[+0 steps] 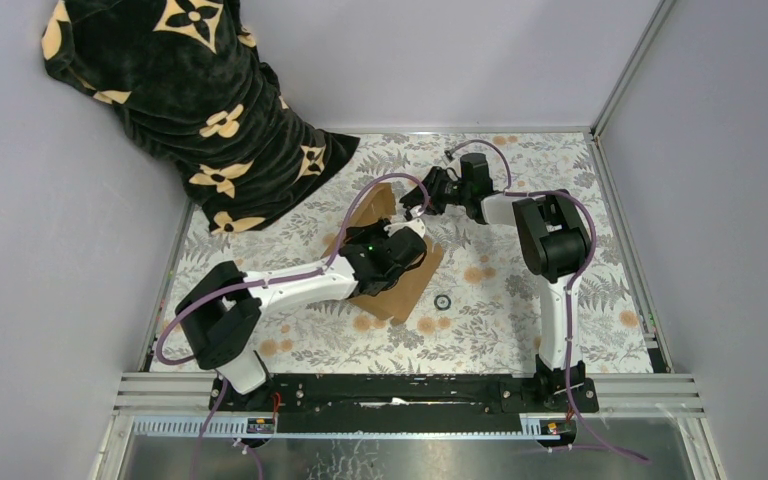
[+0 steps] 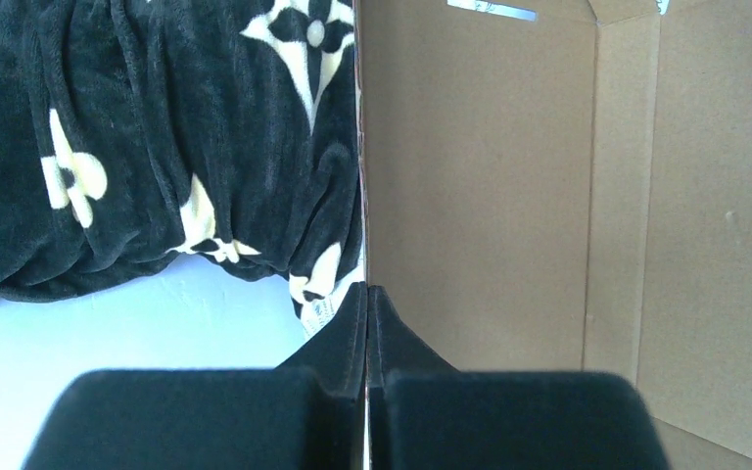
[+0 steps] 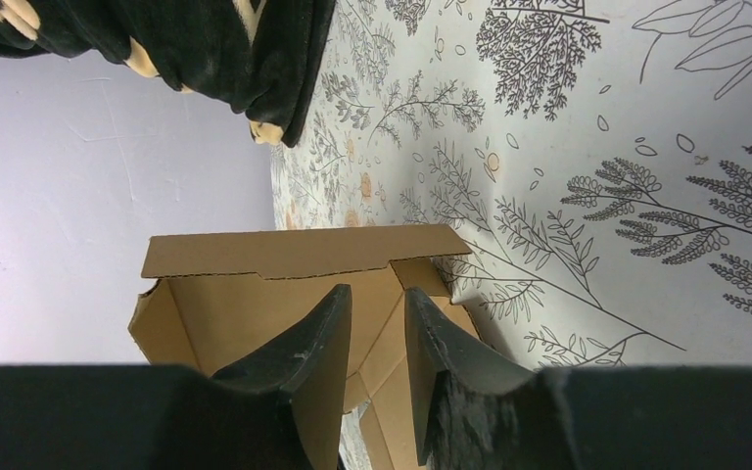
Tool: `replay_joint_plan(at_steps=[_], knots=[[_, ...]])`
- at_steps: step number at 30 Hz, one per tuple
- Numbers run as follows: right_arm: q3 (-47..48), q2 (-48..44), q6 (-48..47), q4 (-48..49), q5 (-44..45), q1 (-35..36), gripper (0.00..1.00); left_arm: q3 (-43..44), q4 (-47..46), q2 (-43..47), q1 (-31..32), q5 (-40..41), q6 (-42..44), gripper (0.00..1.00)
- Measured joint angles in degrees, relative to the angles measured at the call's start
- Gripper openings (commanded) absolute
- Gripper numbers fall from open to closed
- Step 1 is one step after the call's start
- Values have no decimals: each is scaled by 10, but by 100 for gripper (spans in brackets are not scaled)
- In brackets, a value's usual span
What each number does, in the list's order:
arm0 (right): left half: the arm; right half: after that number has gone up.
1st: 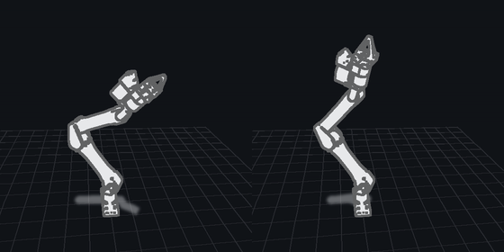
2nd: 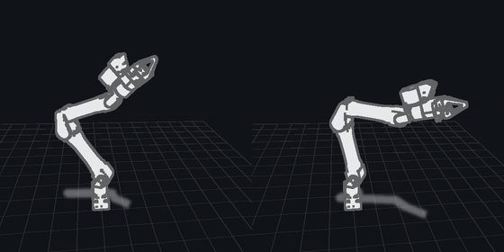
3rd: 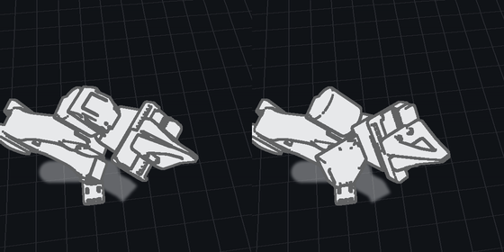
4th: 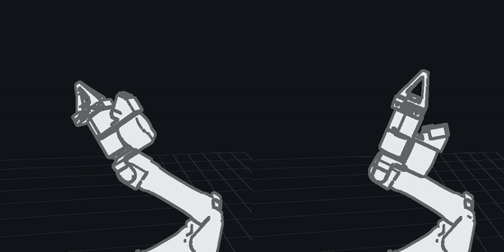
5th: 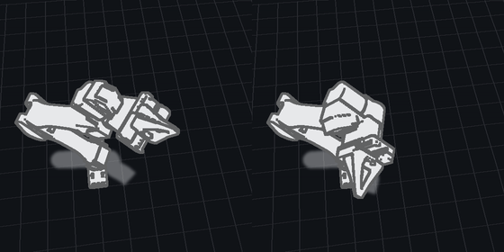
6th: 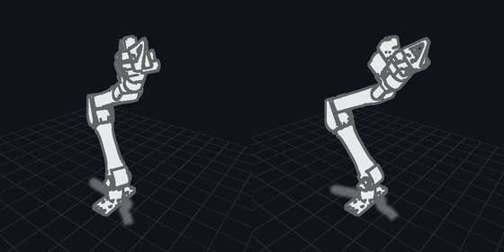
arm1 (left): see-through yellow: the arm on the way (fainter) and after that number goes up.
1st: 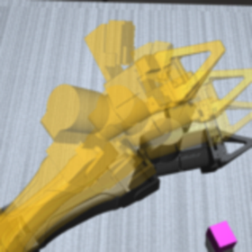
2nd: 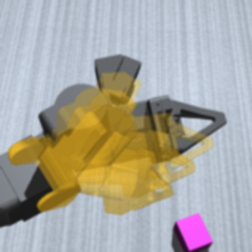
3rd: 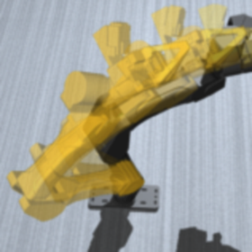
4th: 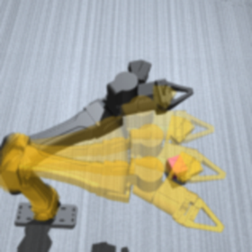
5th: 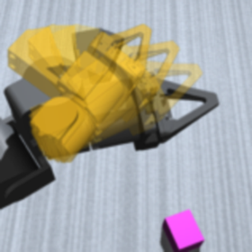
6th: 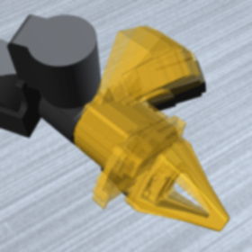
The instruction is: Fold the paper box
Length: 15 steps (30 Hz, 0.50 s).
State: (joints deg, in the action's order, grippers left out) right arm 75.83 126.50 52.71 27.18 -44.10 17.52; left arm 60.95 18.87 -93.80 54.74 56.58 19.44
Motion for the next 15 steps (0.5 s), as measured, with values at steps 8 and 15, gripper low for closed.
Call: replay_joint_plan(at_steps=[8,15], knots=[[0,1,6,14,-1,-5,35,-11,-14,-2,7,5,0,0],[19,37,34,46,-7,-13,36,-17,-19,-2,9,6,0,0]])
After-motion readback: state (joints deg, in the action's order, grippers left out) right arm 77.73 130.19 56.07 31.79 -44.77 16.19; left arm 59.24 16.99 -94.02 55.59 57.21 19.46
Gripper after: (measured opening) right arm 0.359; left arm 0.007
